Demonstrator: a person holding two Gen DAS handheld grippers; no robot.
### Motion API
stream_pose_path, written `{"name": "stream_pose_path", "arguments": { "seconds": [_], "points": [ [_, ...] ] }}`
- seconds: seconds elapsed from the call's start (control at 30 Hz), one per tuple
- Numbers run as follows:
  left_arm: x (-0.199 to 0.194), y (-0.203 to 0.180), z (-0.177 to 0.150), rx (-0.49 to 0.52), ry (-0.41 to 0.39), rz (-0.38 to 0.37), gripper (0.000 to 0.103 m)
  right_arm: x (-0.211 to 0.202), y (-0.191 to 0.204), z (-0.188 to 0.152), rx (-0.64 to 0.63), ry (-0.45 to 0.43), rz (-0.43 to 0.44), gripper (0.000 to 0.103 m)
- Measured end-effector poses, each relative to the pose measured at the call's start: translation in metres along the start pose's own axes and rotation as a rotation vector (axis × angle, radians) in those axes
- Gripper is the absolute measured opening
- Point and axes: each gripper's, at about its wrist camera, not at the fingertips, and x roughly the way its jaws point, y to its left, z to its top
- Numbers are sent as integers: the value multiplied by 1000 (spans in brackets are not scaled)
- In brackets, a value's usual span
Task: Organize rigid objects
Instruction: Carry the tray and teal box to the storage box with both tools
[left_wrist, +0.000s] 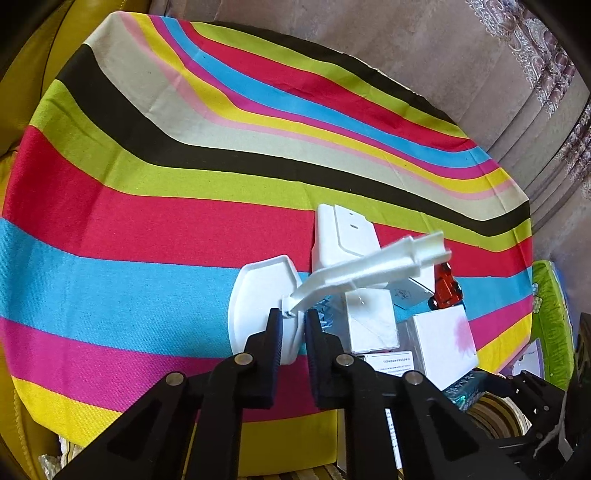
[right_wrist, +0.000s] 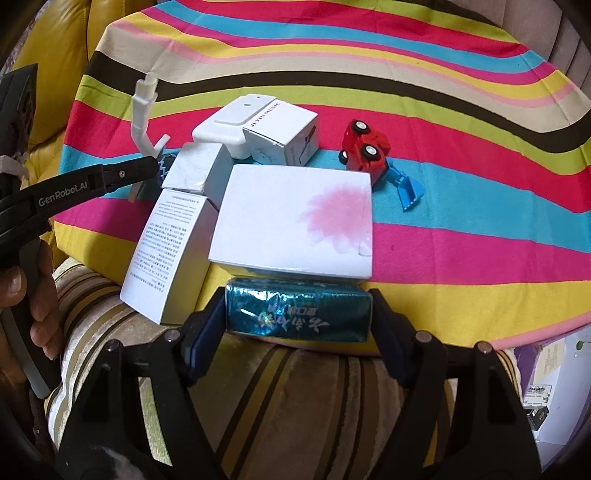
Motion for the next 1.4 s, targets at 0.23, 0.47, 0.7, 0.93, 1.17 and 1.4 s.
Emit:
{"name": "stream_pose_path", "arguments": {
  "seconds": [0.23,0.47,0.7,0.93,1.17,1.4],
  "points": [
    [-12,4,-1,-21,-58,16,13,-11,4,-7,-7,-38,-26,76],
    [-26,-2,-2,2,-131,30,13,-21,1,-12,-10,-75,-38,76],
    [-43,-17,-1,45,-190,51,13,-26,-2,-12,11,-95,-35,76],
    [-61,-65,-5,140,-211,-27,13,-50,-27,-19,98,-144,-2,76],
    [-59,-123,-18,231,-137,-166,13,-82,-67,-40,203,-182,-10,76],
    [-55,-211,-53,427,-53,-278,13,-111,-130,-79,333,-192,-84,76]
  ]
}}
